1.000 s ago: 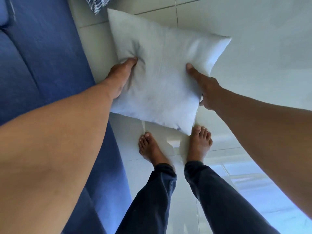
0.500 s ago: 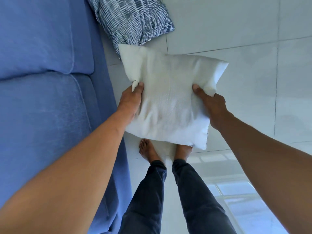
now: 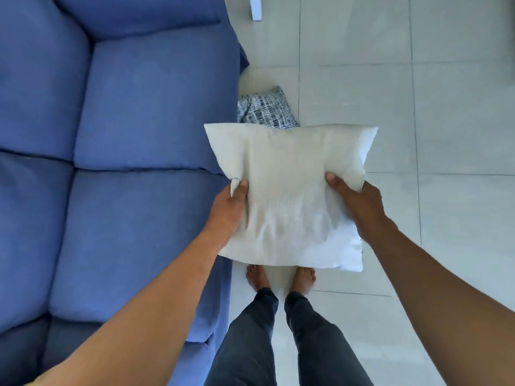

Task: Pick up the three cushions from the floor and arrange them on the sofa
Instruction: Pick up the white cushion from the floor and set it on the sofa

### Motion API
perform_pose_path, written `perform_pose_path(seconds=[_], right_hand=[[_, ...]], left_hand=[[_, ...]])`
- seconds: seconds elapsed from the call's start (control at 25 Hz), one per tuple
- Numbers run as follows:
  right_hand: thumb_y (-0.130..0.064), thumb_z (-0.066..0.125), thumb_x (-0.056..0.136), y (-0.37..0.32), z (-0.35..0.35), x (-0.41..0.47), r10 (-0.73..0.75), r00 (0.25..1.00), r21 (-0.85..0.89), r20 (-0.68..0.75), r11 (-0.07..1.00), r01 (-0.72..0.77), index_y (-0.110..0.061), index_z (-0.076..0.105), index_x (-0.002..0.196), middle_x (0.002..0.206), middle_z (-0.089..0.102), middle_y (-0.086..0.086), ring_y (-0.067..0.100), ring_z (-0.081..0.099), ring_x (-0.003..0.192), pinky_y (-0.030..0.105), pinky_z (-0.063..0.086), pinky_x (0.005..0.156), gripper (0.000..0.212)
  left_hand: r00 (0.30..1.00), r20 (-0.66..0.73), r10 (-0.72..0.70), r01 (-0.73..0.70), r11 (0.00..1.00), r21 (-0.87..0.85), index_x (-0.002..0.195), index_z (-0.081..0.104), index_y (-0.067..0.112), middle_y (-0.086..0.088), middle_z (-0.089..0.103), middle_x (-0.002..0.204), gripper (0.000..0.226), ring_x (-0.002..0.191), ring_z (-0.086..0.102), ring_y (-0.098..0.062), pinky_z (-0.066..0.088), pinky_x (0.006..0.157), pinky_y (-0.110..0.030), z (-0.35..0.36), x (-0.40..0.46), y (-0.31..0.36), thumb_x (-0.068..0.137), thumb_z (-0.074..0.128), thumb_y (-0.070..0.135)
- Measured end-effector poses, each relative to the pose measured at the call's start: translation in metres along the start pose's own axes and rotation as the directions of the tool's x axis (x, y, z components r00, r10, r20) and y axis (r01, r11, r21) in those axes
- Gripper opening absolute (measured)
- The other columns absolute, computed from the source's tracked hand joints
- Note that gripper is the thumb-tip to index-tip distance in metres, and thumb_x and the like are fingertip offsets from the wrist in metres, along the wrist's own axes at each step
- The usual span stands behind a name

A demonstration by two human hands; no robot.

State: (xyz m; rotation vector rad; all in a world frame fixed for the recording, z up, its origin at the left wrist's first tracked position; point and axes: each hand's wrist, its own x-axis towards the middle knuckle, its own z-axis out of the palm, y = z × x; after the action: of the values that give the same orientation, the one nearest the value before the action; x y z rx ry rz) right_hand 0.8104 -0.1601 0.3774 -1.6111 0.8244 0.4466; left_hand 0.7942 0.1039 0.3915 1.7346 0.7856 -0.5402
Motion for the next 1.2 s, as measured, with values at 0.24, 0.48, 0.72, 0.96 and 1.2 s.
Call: perform_pose_path(seconds=[0.24, 0.48, 0.72, 0.96, 1.2], right_hand=[[-0.054, 0.087, 0.077, -0.070, 0.048, -0.066, -0.141, 0.977, -0.079, 0.161, 0.985, 0.155, -0.024, 0.075, 0.111, 0.108, 0.079, -0.007, 0.019, 0.075, 0.104, 0.042, 0.059, 0.099, 0.047], [-0.063, 0.087, 0.072, -0.110, 0.140, -0.095, -0.190, 0.935, -0.214, 0.298, 0.942, 0.259, -0.026, 0.075, 0.116, 0.112, 0.078, -0.009, 0.021, 0.072, 0.109, 0.046, 0.056, 0.105, 0.058], [-0.051, 0.089, 0.076, -0.143, 0.251, -0.130, -0.232, 0.853, -0.250, 0.467, 0.891, 0.379, -0.032, 0.076, 0.108, 0.110, 0.078, -0.014, 0.016, 0.073, 0.107, 0.044, 0.055, 0.107, 0.040], [-0.045, 0.088, 0.080, -0.156, 0.353, -0.173, -0.223, 0.730, -0.251, 0.646, 0.841, 0.479, -0.026, 0.076, 0.110, 0.102, 0.079, -0.017, 0.008, 0.074, 0.098, 0.032, 0.058, 0.086, 0.038], [-0.048, 0.086, 0.081, -0.150, 0.451, -0.203, -0.015, 0.574, -0.365, 0.818, 0.758, 0.540, -0.026, 0.076, 0.105, 0.090, 0.083, -0.013, 0.018, 0.077, 0.094, 0.037, 0.059, 0.084, 0.033]], left_hand=[[0.985, -0.162, 0.059, -0.092, 0.975, -0.203, 0.105, 0.067, 0.042, 0.020, 0.072, 0.110, 0.013, 0.104, 0.065, 0.002, 0.046, 0.078, -0.018, -0.086, -0.079, 0.023, 0.106, 0.054, 0.046], [0.947, -0.321, 0.010, -0.131, 0.925, -0.357, 0.108, 0.070, 0.036, 0.014, 0.074, 0.113, 0.015, 0.106, 0.068, -0.007, 0.049, 0.080, -0.024, -0.174, -0.099, 0.000, 0.103, 0.060, 0.047], [0.887, -0.451, -0.101, -0.157, 0.851, -0.500, 0.111, 0.071, 0.028, 0.013, 0.076, 0.110, 0.018, 0.104, 0.070, -0.009, 0.050, 0.079, -0.024, -0.255, -0.119, -0.032, 0.101, 0.064, 0.042], [0.788, -0.582, -0.199, -0.243, 0.769, -0.592, 0.110, 0.072, 0.034, 0.017, 0.080, 0.103, 0.011, 0.102, 0.072, -0.005, 0.052, 0.083, -0.024, -0.320, -0.148, -0.066, 0.102, 0.066, 0.036], [0.674, -0.642, -0.365, -0.299, 0.660, -0.689, 0.113, 0.072, 0.033, 0.016, 0.080, 0.107, 0.014, 0.096, 0.076, -0.003, 0.057, 0.075, -0.015, -0.354, -0.171, -0.114, 0.100, 0.069, 0.035]])
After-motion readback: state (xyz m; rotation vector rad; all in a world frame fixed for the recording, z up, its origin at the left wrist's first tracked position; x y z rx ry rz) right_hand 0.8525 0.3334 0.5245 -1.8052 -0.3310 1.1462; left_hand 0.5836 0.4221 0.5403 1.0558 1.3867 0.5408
